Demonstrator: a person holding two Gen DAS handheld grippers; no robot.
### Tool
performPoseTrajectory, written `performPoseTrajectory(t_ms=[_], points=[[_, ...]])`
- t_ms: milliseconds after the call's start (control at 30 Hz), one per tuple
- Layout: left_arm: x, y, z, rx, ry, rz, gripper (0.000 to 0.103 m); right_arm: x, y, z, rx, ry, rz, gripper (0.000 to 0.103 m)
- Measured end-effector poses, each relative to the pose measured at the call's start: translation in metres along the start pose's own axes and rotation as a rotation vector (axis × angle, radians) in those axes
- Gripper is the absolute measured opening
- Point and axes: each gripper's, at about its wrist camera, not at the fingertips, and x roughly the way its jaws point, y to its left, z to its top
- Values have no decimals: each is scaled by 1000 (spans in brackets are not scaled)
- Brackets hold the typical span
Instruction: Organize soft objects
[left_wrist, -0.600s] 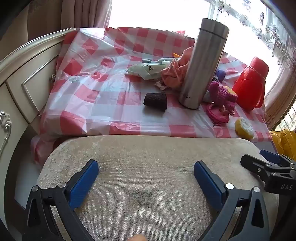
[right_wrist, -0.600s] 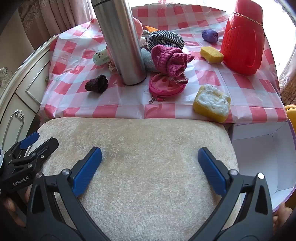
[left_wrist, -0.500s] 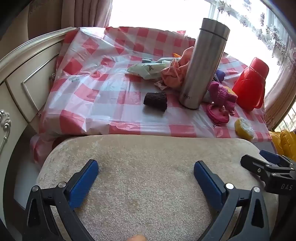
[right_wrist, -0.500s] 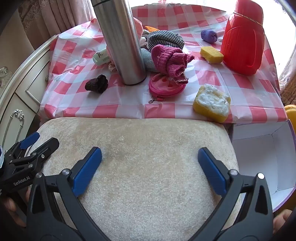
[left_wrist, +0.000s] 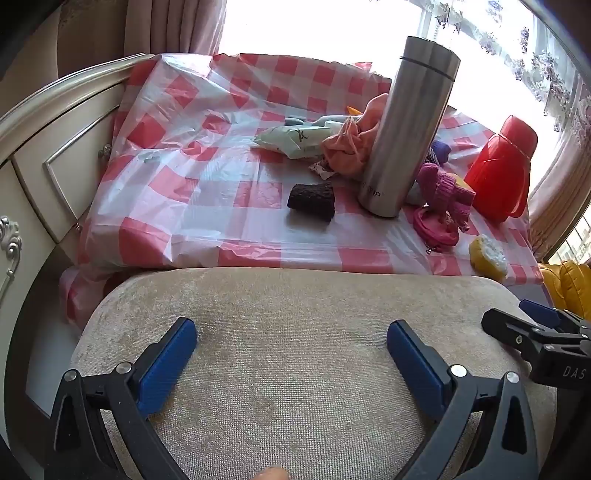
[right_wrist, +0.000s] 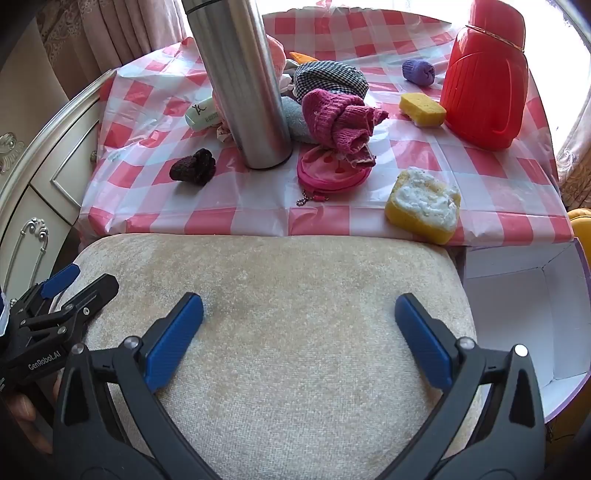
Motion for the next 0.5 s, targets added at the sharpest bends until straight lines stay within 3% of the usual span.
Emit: performPoseTrajectory(t_ms=[500], points=[[0, 2, 1, -7, -3, -4, 103, -1, 0, -1, 1, -10, 0, 103]])
